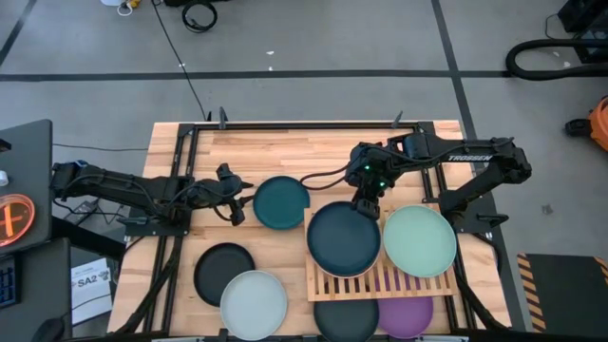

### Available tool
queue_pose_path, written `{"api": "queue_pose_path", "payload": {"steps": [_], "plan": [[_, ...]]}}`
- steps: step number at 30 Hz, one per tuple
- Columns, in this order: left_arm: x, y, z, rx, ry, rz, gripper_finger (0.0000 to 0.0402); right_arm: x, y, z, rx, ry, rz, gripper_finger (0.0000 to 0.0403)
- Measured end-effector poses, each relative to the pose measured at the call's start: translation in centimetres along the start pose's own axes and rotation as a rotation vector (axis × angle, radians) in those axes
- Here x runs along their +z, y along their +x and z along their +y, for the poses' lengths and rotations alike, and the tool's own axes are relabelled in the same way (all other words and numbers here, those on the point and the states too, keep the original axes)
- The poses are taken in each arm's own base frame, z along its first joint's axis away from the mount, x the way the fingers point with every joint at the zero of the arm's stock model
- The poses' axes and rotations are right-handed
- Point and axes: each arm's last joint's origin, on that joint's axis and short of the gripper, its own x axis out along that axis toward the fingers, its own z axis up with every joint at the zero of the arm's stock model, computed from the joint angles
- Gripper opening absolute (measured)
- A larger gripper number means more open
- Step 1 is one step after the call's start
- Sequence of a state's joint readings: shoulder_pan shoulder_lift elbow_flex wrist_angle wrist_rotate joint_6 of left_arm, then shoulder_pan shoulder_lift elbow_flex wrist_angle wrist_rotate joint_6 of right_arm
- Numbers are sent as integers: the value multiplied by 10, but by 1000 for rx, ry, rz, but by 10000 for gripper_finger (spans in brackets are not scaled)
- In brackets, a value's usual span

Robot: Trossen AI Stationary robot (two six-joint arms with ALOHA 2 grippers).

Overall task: Place and stack plates onto a shelf
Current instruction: Stack the dark blue plate on top of the pink plate, then stack the dark green plate on top of the light green plate

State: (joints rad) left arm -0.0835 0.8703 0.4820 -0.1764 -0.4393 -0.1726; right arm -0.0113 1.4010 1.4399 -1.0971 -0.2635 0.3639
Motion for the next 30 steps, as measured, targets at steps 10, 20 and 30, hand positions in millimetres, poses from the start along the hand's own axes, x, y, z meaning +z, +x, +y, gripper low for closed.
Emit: {"api": "queue_pose_path", "payload": {"steps": [10, 20, 30], "plan": [[0, 0, 0, 0, 0, 0, 167, 0, 0, 0, -10, 0, -3, 162], [0, 0, 0, 5, -25, -1, 167, 1, -1, -3, -16, -103, -9, 161], [2, 5, 15, 126, -389, -26, 167, 7, -3, -13, -154, -151, -66, 161]]}}
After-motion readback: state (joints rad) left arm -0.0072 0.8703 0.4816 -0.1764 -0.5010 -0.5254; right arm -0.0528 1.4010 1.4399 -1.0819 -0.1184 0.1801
